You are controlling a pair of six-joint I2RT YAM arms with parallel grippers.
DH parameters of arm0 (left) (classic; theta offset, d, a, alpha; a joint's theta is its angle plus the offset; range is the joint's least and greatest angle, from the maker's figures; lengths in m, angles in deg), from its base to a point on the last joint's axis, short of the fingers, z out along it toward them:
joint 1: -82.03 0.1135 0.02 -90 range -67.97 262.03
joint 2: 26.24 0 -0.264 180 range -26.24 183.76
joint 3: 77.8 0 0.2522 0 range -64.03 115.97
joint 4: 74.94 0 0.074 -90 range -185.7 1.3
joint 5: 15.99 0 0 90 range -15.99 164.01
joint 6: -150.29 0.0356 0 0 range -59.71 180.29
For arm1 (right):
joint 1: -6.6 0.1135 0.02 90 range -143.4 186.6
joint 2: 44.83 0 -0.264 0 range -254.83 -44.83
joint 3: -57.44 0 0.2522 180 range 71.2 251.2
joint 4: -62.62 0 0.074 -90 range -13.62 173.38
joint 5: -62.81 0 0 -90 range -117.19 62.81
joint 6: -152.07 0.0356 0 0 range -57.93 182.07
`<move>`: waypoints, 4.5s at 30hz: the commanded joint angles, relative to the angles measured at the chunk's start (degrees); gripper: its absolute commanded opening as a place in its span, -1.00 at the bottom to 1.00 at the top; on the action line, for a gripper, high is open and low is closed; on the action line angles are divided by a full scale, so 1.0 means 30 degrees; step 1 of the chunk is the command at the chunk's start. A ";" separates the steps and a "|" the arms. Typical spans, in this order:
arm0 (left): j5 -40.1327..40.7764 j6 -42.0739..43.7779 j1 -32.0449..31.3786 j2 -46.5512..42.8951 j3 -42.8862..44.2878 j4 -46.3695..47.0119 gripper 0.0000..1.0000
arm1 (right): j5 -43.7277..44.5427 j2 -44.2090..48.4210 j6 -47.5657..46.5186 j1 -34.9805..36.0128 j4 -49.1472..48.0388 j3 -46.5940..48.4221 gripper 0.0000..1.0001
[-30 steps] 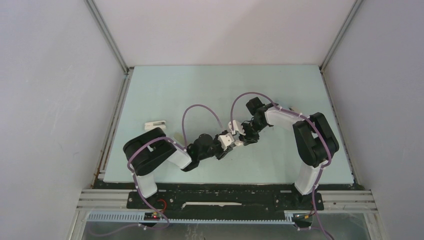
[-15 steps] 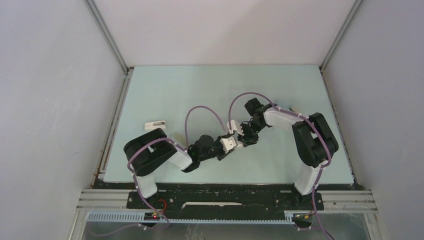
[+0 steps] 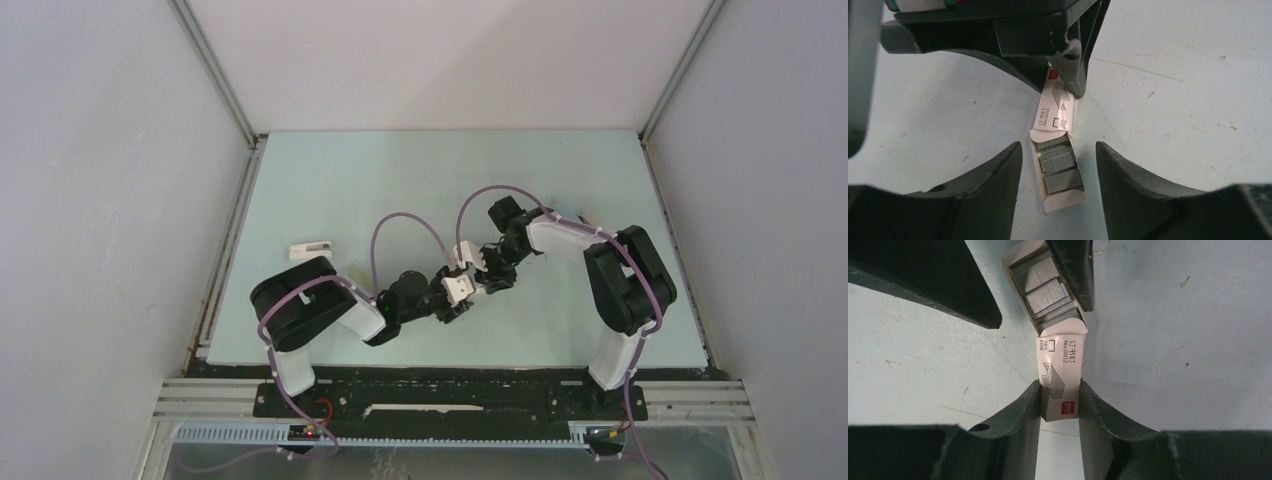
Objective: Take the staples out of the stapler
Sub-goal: Close the staple box at the center of the board.
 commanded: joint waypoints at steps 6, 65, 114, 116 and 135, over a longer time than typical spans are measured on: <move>0.0890 -0.0069 -0.0007 -0.1269 -0.0445 0.1108 0.32 | -0.0288 0.0200 -0.0345 0.0288 0.0149 0.0005 -0.21; 0.0010 -0.3258 0.0305 0.0622 -0.1860 0.2434 0.20 | -0.0061 0.0225 -0.0512 0.0493 0.0236 0.0002 -0.07; -0.3105 -0.1728 0.1901 0.0338 -0.0888 -0.0541 -0.28 | -0.0215 0.0233 -0.2228 0.0127 0.0191 0.0022 -0.19; -0.3236 -0.1651 0.1979 0.0323 -0.0802 -0.0707 -0.28 | -0.0154 0.0209 -0.2317 0.0141 0.0148 0.0013 -0.19; -0.4880 -0.0914 0.2935 0.0179 -0.0085 -0.2073 -0.29 | 0.0141 0.0238 -0.3415 0.0319 0.0714 0.0006 -0.19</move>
